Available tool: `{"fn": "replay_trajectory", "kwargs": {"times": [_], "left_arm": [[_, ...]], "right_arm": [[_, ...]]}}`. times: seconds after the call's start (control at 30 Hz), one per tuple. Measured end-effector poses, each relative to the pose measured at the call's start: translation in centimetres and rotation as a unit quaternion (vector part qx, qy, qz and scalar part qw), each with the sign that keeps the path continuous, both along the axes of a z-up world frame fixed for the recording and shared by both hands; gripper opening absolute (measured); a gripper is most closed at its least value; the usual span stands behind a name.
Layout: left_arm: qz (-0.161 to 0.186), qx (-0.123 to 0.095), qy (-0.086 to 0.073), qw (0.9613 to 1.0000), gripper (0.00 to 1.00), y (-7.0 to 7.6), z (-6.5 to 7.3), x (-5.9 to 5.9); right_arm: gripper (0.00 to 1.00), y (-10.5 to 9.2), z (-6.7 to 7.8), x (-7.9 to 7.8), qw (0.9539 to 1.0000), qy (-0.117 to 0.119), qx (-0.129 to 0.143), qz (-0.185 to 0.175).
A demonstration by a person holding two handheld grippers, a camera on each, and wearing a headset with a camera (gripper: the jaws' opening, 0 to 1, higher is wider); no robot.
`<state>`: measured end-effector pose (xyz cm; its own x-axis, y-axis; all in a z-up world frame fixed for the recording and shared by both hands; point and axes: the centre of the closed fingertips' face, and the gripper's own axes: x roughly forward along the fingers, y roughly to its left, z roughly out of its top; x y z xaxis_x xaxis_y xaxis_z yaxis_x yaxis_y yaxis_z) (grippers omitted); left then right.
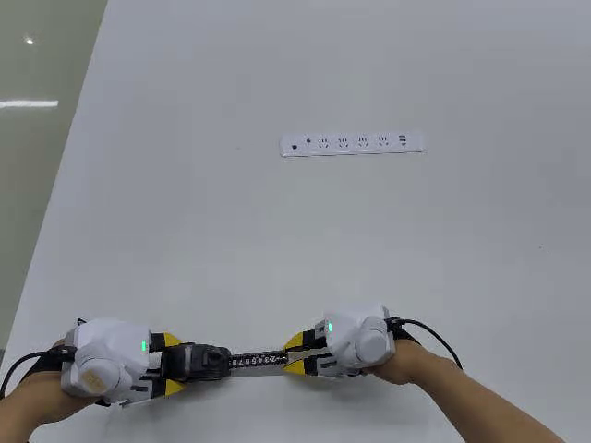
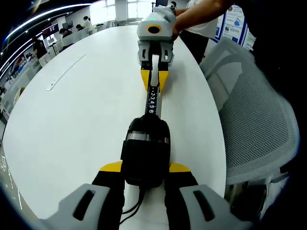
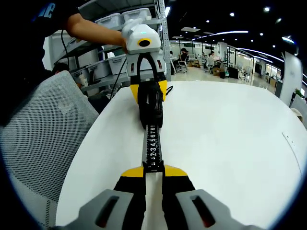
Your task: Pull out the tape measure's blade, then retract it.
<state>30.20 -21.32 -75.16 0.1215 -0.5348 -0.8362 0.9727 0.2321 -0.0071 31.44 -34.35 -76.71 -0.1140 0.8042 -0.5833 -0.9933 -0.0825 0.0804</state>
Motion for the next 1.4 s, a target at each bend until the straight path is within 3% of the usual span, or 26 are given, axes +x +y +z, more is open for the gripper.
{"fn": "replay_trajectory", "kwargs": {"times": [1.4], "left_arm": [[-0.001,0.002,-0.001,1.0,0.27,0.0,-0.1,0.0]], "right_arm": [[0.09,-2.5,-0.2,0.3,0.9999,0.001,-0.013,-0.003]]}}
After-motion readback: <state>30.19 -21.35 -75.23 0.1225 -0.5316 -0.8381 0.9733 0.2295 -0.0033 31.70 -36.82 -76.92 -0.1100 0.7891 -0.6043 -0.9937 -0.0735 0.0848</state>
